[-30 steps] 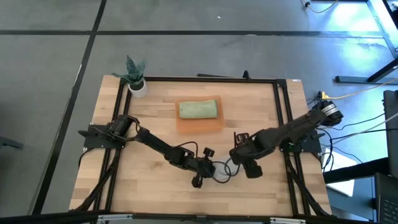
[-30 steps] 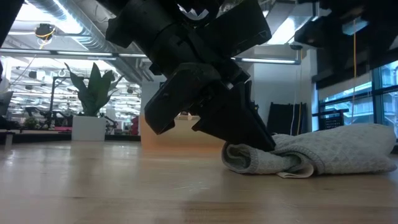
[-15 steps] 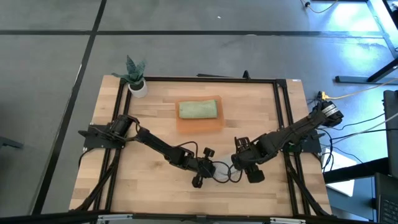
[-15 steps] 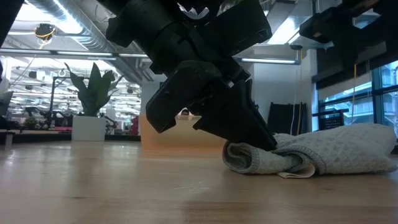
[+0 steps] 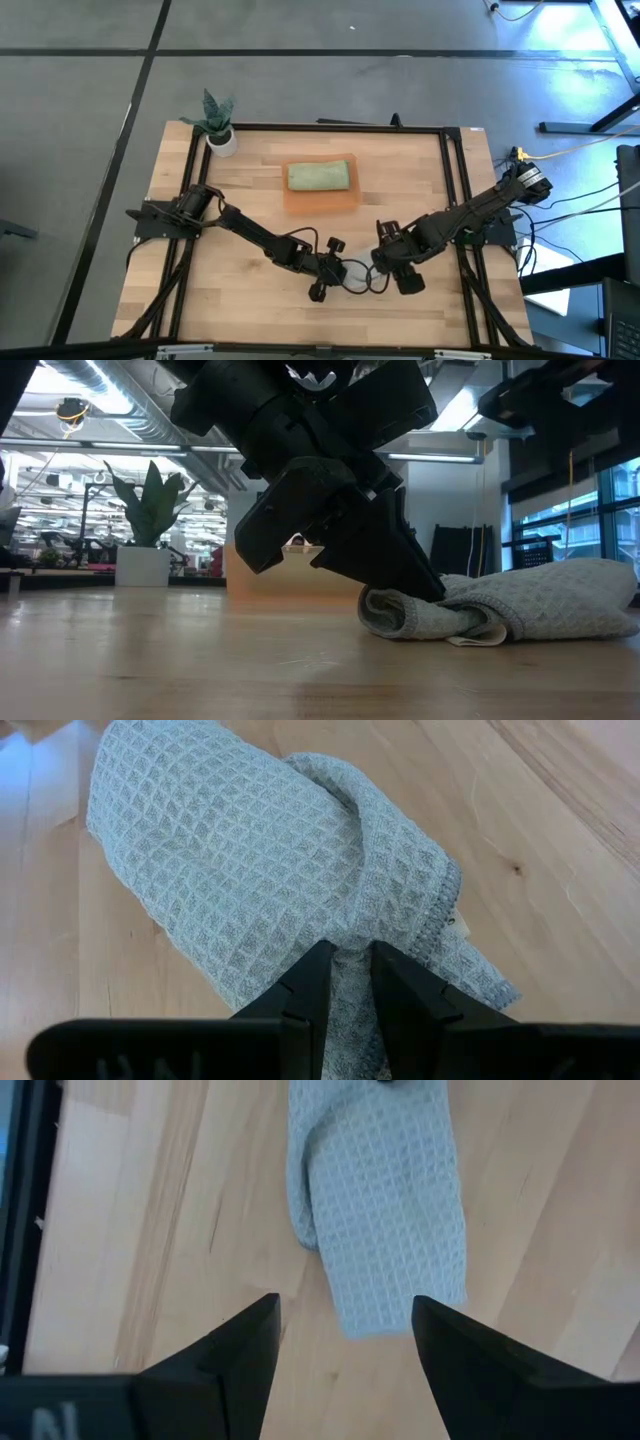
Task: Roll microfiber towels into tight, uniform cylinder then place into a basket
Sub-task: Put the gray microfiber towel into the orange bin
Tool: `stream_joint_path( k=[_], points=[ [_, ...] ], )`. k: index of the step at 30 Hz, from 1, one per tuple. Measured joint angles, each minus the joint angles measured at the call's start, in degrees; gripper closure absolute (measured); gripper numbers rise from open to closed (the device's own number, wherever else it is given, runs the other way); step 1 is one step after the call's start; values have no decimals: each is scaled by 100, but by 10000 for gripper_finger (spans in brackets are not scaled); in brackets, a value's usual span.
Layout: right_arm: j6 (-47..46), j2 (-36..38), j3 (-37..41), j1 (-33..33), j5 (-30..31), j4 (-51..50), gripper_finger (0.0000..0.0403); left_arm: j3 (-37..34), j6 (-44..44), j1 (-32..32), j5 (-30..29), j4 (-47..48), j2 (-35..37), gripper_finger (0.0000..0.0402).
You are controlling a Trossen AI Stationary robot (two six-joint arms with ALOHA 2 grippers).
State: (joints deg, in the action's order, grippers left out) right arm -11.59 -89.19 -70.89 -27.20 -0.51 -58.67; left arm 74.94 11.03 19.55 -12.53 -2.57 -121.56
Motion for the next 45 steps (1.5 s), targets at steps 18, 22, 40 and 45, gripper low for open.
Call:
stream_joint_path(
  k=[18,22,40,45],
  points=[
    [-1043,-43,-11,0,-187,579,175,2,0,0,-2,-7,0,333],
    [-1123,-46,-9,2,-455,574,175,2,0,0,-4,-9,0,333],
    [-1230,-173,127,-309,605,571,14,3,0,2,-7,-9,0,333],
    [-1056,-212,739,-310,701,1208,8,9,1,2,-4,-83,0,333]
  ],
)
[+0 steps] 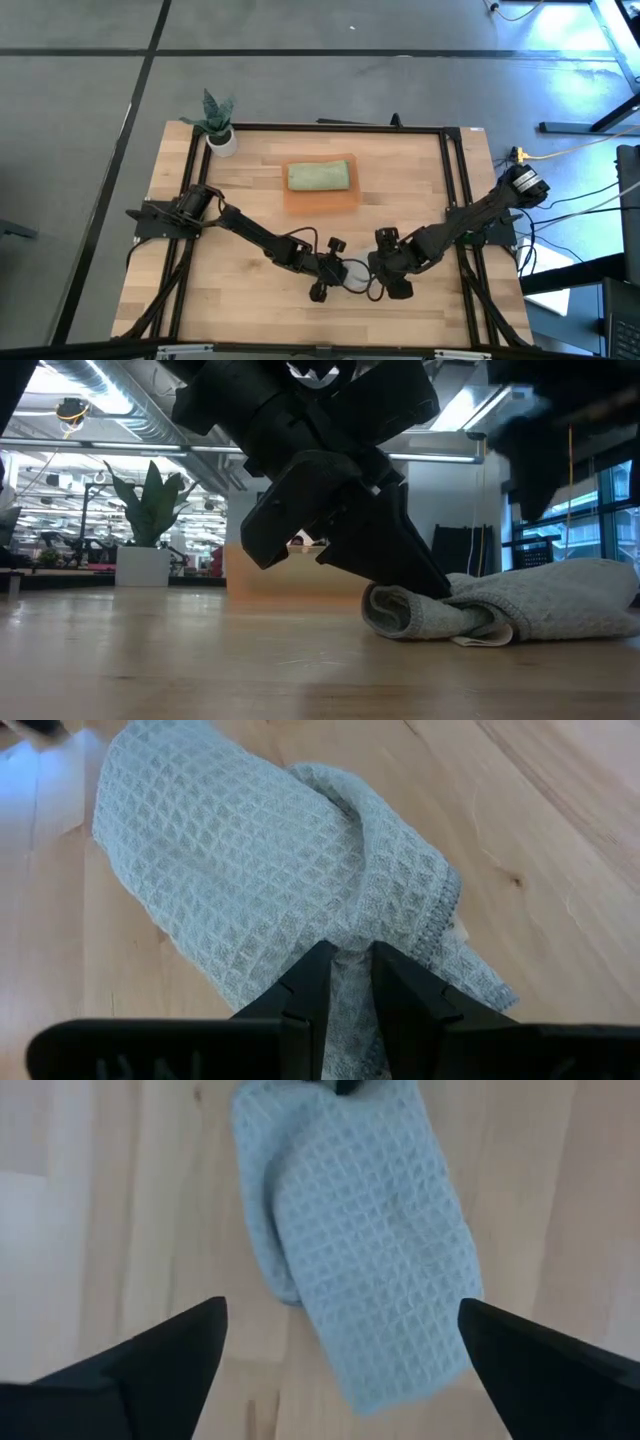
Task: Roll microfiber towels into tight, uniform cylinder then place into a basket
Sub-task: Put the gray microfiber towel into the orange bin
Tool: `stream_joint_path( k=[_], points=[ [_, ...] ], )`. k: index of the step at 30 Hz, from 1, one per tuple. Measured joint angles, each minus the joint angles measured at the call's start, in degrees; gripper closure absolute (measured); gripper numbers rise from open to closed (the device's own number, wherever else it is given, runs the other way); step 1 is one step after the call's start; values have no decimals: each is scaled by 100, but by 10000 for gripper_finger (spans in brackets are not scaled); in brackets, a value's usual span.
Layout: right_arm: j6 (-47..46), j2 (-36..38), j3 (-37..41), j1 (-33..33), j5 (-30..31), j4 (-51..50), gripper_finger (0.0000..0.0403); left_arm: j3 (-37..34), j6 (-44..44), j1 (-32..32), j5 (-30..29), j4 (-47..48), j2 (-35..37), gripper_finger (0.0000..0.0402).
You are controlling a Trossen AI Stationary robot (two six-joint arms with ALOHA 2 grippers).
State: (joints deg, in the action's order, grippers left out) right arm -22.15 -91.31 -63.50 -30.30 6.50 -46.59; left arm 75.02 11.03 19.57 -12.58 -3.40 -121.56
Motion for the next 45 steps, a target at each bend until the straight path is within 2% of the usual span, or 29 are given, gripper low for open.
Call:
stream_joint_path(
  k=[6,13,21,30,38,45],
  points=[
    [353,-2,728,75,208,880,3,2,1,0,0,-38,2,333],
    [648,-2,1047,261,293,1246,3,2,1,0,0,-44,2,333],
    [1081,-2,1127,557,291,1552,3,2,-1,0,0,-53,2,333],
    [1084,-25,1127,618,-157,1786,3,0,-1,0,0,-53,2,333],
    [1201,-508,1127,621,-445,1969,3,-7,-2,0,1,-52,2,333],
    [1189,-741,1116,621,-449,2032,3,-7,-3,0,0,-51,2,333]
  ],
)
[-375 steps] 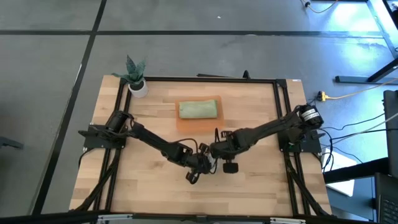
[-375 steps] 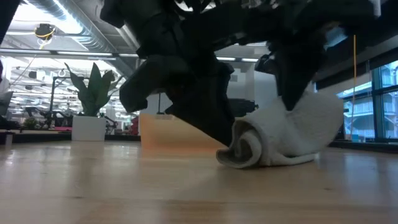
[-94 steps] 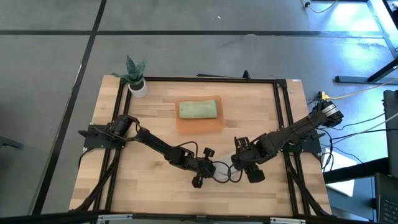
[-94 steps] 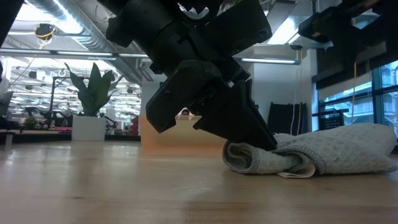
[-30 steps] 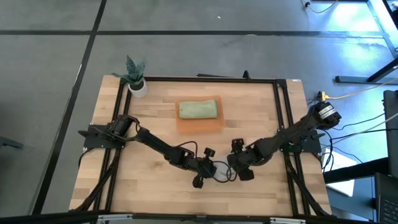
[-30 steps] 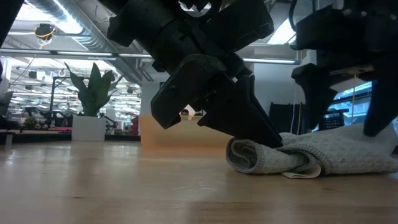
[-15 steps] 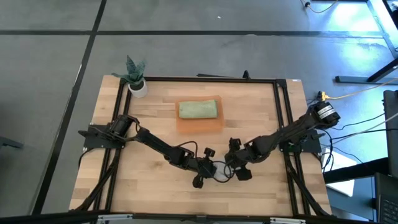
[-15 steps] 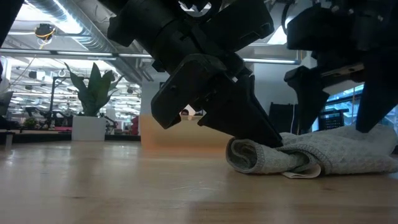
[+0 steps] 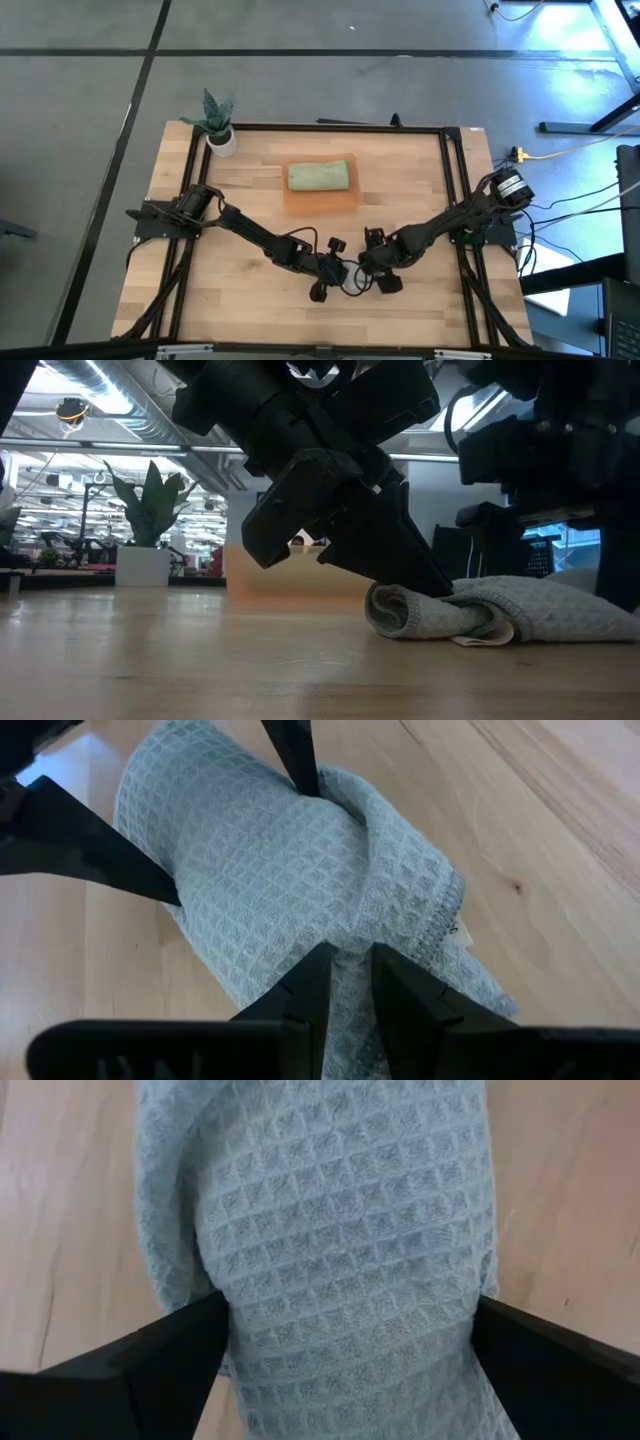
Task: Roll microfiber towels into tight, uniform cylinder then place into a basket
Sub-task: Put the gray microfiber towel into the orange bin
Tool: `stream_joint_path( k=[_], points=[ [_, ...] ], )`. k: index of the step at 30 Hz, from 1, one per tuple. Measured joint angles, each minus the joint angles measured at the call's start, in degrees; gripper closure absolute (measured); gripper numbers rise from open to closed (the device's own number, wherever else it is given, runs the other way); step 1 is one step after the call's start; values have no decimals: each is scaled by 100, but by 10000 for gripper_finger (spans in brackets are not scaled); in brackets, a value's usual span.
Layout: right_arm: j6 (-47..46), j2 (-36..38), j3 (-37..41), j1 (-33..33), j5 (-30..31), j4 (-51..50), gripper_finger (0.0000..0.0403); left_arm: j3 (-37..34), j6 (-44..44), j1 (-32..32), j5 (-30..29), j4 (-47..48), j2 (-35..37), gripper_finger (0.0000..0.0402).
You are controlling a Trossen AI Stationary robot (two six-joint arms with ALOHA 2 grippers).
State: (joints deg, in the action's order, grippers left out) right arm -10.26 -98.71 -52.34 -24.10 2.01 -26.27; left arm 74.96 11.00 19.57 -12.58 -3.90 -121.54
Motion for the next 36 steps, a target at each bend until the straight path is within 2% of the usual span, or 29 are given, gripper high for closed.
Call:
stream_joint_path(
  k=[7,15,19,30,33,36],
  points=[
    [-125,-10,0,-2,312,21,3,0,2,0,0,-2,0,333],
    [6,-11,0,12,365,27,3,0,2,0,0,-2,0,333],
    [-296,-14,2,68,432,-4,3,0,2,-2,0,-2,0,333],
    [-403,-16,4,68,412,22,4,0,2,-2,0,-2,0,333],
    [-369,-16,4,68,400,27,12,0,2,-2,0,-2,0,333],
    [-360,-16,4,65,327,29,36,0,3,-2,0,-2,0,333]
  ],
)
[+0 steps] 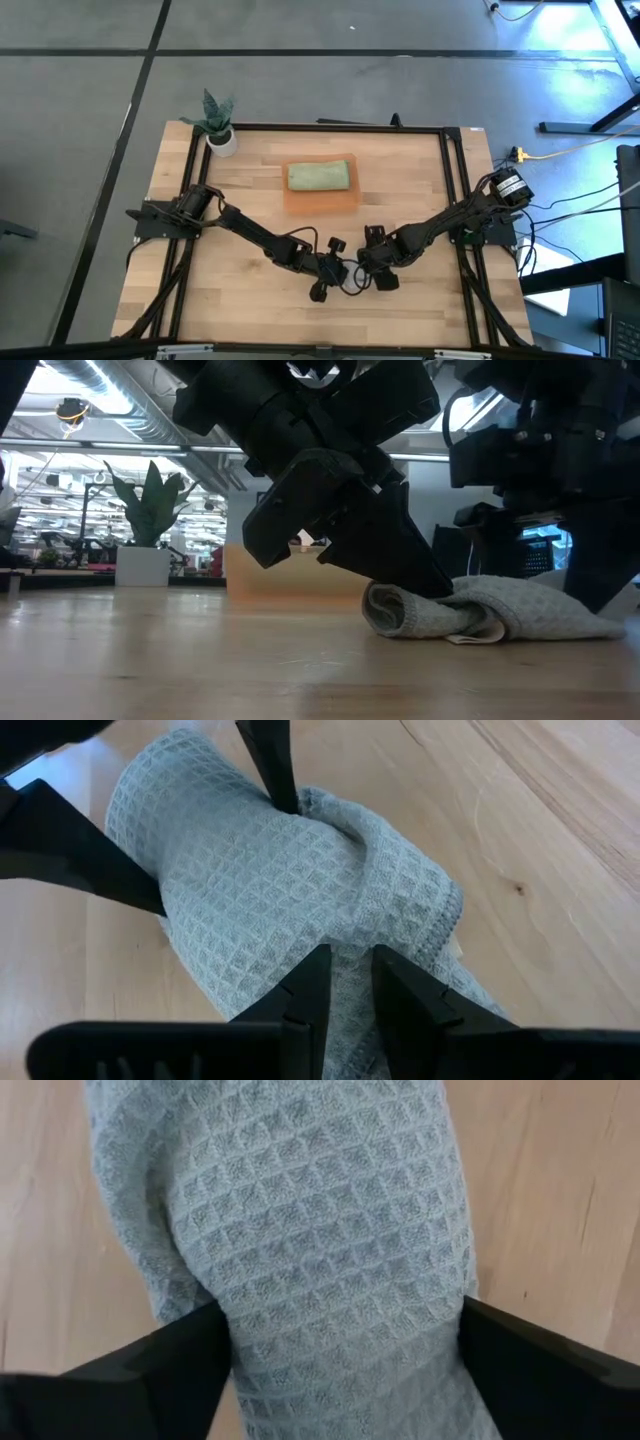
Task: Roll microfiber towels into tight, uniform cylinder then place into a basket
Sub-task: Put the gray microfiber towel into the orange bin
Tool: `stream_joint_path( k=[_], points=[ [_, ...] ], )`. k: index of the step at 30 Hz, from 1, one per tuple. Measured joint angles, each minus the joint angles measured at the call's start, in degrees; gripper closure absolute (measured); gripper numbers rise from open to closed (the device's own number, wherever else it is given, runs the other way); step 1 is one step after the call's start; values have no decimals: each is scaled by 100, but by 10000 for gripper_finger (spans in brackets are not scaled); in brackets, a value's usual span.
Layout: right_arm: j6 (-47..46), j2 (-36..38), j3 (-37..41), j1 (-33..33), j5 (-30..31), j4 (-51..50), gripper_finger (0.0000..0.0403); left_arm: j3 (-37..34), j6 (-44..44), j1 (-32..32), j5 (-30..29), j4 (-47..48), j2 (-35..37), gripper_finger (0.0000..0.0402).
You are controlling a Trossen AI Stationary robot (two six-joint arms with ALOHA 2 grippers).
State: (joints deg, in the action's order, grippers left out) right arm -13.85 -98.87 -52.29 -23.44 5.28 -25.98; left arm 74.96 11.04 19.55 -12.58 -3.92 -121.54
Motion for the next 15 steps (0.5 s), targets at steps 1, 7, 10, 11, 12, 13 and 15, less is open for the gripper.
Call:
stream_joint_path(
  k=[1,7,10,11,12,13,15],
  points=[
    [38,0,0,-2,-4,2,48,0,-1,0,2,0,0,333],
    [-145,-30,7,-11,-33,173,133,0,0,2,4,-2,0,333],
    [-249,-142,-7,-38,7,289,173,0,-1,2,4,-2,0,333],
    [-230,-197,-22,-39,20,294,185,0,0,2,4,-1,0,333],
    [-214,-247,-22,-39,20,305,198,0,0,2,4,-2,0,333],
    [-214,-289,-24,-39,22,289,209,0,-1,2,4,-2,0,333],
    [-214,-336,-29,-39,22,301,231,0,1,2,4,-1,0,333]
  ],
)
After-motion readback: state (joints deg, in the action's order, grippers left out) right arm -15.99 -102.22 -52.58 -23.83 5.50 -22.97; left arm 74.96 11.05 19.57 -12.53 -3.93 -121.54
